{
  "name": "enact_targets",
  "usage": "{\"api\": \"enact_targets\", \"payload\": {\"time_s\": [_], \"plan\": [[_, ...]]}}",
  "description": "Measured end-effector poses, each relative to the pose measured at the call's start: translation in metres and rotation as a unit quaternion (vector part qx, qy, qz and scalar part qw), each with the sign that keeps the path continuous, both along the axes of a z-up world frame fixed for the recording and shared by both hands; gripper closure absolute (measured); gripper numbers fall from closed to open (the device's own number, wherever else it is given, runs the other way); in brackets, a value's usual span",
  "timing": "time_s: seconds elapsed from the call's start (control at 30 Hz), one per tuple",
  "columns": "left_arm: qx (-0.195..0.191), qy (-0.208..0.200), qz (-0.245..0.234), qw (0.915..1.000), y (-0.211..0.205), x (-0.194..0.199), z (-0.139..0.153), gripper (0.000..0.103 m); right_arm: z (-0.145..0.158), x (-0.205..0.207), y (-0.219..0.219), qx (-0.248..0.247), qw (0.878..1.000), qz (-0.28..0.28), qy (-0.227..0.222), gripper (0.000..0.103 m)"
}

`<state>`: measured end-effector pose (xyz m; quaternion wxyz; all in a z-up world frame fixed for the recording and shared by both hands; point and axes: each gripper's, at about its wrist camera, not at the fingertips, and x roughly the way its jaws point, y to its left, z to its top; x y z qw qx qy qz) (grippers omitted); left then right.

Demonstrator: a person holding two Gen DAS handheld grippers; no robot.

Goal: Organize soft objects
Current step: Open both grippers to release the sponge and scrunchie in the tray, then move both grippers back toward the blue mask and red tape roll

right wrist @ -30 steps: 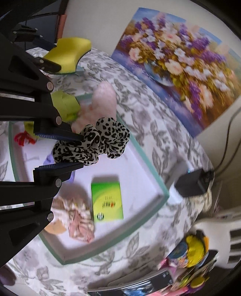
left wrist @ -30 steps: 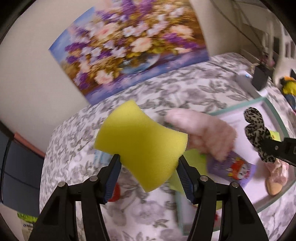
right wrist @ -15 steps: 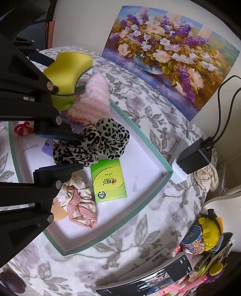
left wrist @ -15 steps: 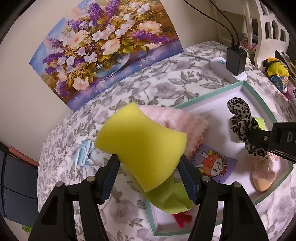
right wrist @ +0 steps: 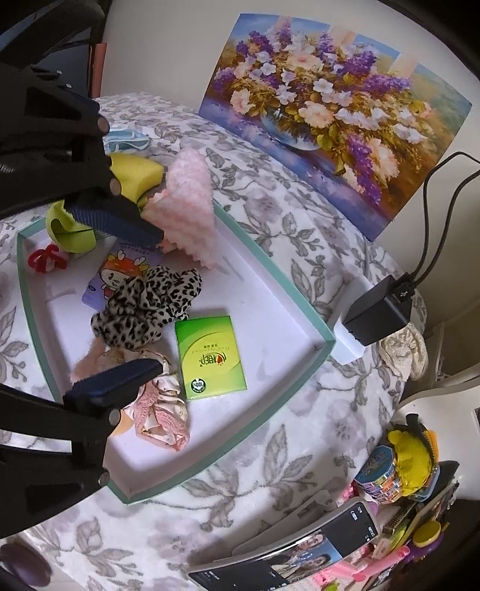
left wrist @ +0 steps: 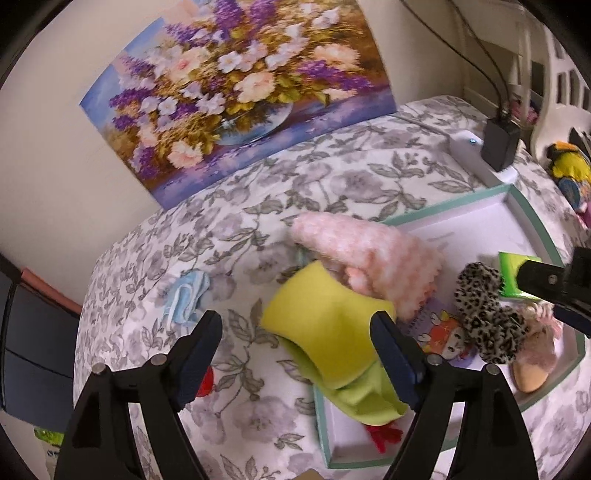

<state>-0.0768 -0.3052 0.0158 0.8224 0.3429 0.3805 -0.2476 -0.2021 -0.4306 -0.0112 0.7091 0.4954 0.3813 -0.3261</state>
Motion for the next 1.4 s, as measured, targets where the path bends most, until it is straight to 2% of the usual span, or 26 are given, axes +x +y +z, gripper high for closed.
{"api": "enact_targets", "payload": {"time_s": [0.07,0.17,0.2,0.23,0.5,0.8,1.4], "plan": [[-0.001,-0.002,0.010,0.9999,0.003,0.005,0.001,0.020,-0.001,-0.001,-0.001,0.001,1.000,-0.003,-0.001,0.026],[-0.003,-0.001,0.029,0.9996,0.010,0.014,0.001,0.006,-0.002,-0.001,-0.001,0.003,1.000,-0.005,-0.003,0.011],[-0.003,-0.001,0.035,0.9994,0.012,0.017,0.000,0.005,-0.002,0.000,0.000,0.002,1.000,-0.005,-0.003,0.004],[-0.003,0.000,0.043,0.9991,0.014,0.022,0.000,0.005,-0.002,0.000,0.000,0.000,1.000,-0.006,-0.002,0.001],[-0.013,0.000,0.084,0.9964,0.032,0.046,0.003,0.005,-0.003,0.005,0.001,0.001,1.000,0.000,-0.003,0.000],[-0.015,0.019,0.120,0.9924,0.053,0.073,0.002,0.005,0.001,0.018,0.012,-0.006,1.000,0.010,0.002,0.000],[-0.034,0.049,0.189,0.9802,0.124,0.131,0.009,0.005,0.035,0.115,0.089,-0.048,0.992,0.116,0.009,0.000]]}}
